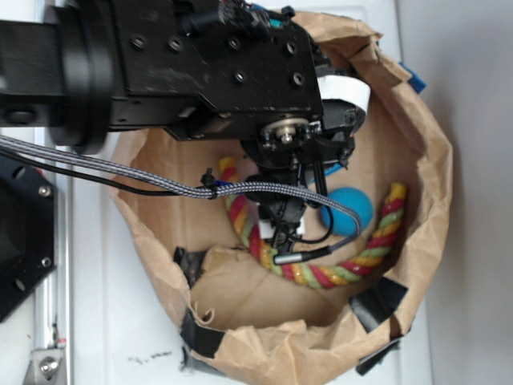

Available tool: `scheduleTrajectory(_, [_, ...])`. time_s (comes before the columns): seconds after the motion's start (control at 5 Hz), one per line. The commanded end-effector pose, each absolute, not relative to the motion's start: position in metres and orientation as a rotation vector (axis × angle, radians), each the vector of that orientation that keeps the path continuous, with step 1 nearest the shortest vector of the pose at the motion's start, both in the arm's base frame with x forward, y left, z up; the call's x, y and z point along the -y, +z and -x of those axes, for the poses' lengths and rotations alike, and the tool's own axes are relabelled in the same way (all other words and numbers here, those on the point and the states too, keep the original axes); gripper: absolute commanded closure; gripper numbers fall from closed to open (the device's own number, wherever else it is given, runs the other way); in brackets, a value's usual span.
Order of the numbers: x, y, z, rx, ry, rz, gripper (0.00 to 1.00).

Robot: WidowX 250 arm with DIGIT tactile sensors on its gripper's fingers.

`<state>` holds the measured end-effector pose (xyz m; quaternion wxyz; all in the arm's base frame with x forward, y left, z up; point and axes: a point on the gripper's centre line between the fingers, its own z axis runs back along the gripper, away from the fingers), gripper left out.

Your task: Grab the blue block.

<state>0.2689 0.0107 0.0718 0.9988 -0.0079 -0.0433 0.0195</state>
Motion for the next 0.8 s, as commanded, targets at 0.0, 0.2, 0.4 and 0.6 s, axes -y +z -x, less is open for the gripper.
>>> scheduleTrajectory(0.0, [-0.008,0.061,-0.284,0.165,0.263,0.071,0.0])
scheduleTrajectory(0.2, [-0.009,0.054,-0.291,0.152,0.282,0.07,0.0])
scheduleTrajectory(0.4, [-0.005,0.043,-0.293,0.135,0.267,0.05,0.0])
scheduleTrajectory(0.6, [-0.001,0.03,-0.289,0.111,0.241,0.03,0.0])
